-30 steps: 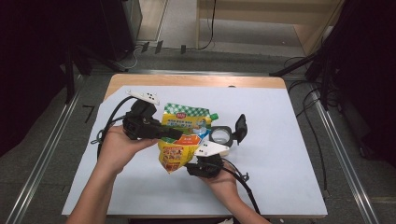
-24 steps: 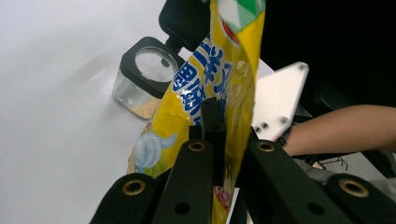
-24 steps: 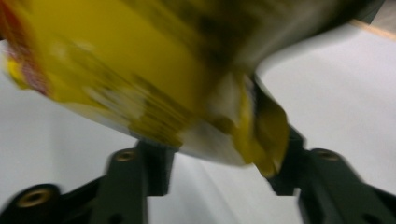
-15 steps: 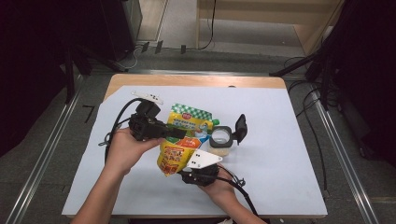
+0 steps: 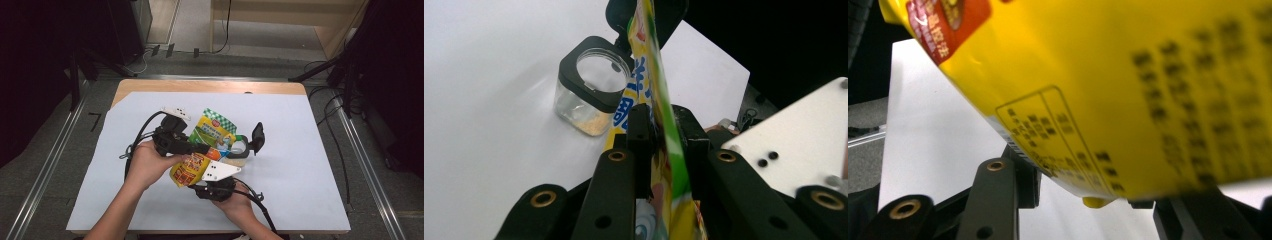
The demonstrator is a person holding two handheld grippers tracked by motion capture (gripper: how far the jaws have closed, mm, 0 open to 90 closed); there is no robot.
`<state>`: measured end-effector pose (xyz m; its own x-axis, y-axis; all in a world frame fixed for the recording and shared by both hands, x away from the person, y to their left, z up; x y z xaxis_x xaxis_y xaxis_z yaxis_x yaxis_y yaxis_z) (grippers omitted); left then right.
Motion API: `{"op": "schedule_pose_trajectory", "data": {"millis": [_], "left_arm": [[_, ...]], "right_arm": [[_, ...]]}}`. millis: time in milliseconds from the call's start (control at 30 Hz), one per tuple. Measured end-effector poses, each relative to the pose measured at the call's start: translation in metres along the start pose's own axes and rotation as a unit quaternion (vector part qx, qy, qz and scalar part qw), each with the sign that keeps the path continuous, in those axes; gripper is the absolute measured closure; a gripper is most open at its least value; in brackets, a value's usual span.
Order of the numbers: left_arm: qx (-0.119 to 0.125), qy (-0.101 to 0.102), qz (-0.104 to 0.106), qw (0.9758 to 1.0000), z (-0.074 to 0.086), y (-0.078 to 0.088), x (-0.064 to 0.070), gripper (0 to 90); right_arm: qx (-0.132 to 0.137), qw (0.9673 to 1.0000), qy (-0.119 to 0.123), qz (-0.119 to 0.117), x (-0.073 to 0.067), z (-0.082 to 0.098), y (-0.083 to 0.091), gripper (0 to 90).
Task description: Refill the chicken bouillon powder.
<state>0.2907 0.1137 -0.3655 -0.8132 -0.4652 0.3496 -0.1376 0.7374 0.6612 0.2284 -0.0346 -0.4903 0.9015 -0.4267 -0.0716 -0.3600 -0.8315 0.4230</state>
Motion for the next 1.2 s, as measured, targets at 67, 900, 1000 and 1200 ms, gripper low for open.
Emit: {"op": "schedule_pose_trajectory", "data": {"millis": [67, 900, 1000, 1200], "left_arm": [[-0.005, -0.002, 0.0, 1.0, 0.0, -0.004, 0.001, 79.7], [-0.026, -0.001, -0.024, 0.9994, 0.003, -0.024, -0.005, 75.2], [-0.034, 0.01, -0.031, 0.9989, 0.002, -0.026, -0.005, 76.5], [-0.03, 0.024, -0.042, 0.9984, -0.001, -0.028, -0.004, 80.9]], "right_arm": [[-0.001, 1.0, -0.002, -0.003, -0.001, 0.0, 0.0, 60.6], [-0.004, 0.9982, -0.046, -0.038, 0.001, 0.001, 0.003, 62.7], [-0.003, 0.9977, -0.053, -0.041, 0.001, 0.0, 0.003, 62.6], [0.0, 0.9974, -0.062, -0.036, 0.0, 0.0, 0.004, 61.9]]}}
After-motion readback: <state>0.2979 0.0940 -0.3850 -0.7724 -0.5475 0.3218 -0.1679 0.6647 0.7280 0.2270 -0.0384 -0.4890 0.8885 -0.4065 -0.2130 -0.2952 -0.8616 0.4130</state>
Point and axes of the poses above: each handheld gripper's, and its own axes: y roughly backward along the jaws, z roughly out of its underside, x roughly to its right, the point moved 1 cm from there along -y, roughly forward along the jaws, and after that the axes turned 2 degrees about -y, right-handed, at the moved point
